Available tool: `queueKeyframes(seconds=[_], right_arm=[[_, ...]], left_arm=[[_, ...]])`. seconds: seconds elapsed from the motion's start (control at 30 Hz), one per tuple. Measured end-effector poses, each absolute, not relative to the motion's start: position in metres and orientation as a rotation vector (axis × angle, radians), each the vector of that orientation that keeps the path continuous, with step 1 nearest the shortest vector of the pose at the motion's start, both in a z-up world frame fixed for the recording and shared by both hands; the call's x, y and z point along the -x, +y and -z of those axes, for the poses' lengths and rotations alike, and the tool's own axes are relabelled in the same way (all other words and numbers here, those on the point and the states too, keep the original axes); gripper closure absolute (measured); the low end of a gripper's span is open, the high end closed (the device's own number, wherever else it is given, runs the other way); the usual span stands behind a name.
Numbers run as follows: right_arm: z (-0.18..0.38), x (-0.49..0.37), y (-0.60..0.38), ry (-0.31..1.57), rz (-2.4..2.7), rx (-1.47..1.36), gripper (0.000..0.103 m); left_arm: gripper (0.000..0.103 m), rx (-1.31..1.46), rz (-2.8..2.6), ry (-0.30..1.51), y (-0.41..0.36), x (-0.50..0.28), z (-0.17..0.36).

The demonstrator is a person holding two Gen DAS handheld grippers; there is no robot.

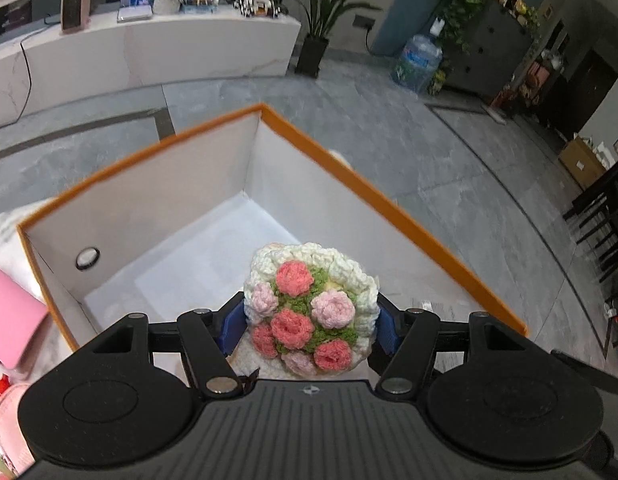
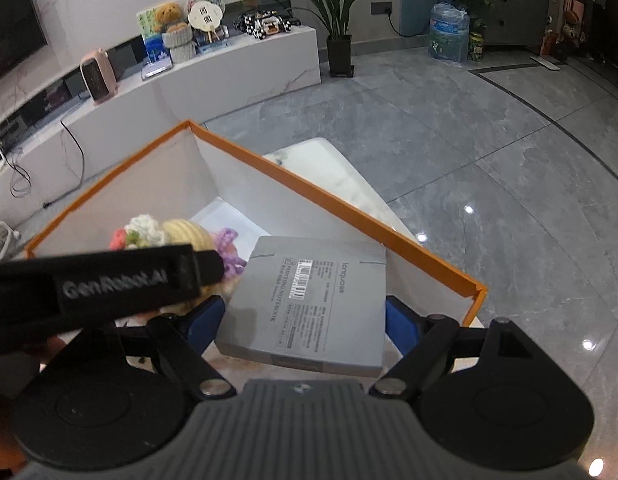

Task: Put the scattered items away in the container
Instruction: 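Open both tools to drop the package and bunny into the box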

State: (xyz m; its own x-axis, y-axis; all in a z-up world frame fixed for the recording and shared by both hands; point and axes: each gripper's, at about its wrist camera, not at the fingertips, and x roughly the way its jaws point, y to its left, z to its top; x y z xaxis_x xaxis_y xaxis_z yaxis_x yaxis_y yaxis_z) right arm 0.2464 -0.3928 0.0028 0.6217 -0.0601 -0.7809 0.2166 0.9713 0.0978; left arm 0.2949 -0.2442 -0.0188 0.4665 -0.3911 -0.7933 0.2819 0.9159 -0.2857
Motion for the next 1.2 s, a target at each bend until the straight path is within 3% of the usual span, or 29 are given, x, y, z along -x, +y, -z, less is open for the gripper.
queueKeyframes(seconds=[0.13, 0.23, 1.2], right_arm=[[0.002, -0.248, -0.392, 0.911, 0.183, -0.149, 0.02], [0.001, -0.248, -0.393, 0.91, 0.204, -0.127, 0.014], [-0.041, -0.221, -0.354, 0.797, 0.122, -0.143, 0.013]], left_arm=[[0.021, 0.087, 0.4, 1.062, -0.249, -0.299, 0.028], [0.016, 0.074, 0.408, 1.05, -0.25, -0.297, 0.026], [0.015, 0.076, 0.397, 0.924, -0.217, -0.26, -0.036]])
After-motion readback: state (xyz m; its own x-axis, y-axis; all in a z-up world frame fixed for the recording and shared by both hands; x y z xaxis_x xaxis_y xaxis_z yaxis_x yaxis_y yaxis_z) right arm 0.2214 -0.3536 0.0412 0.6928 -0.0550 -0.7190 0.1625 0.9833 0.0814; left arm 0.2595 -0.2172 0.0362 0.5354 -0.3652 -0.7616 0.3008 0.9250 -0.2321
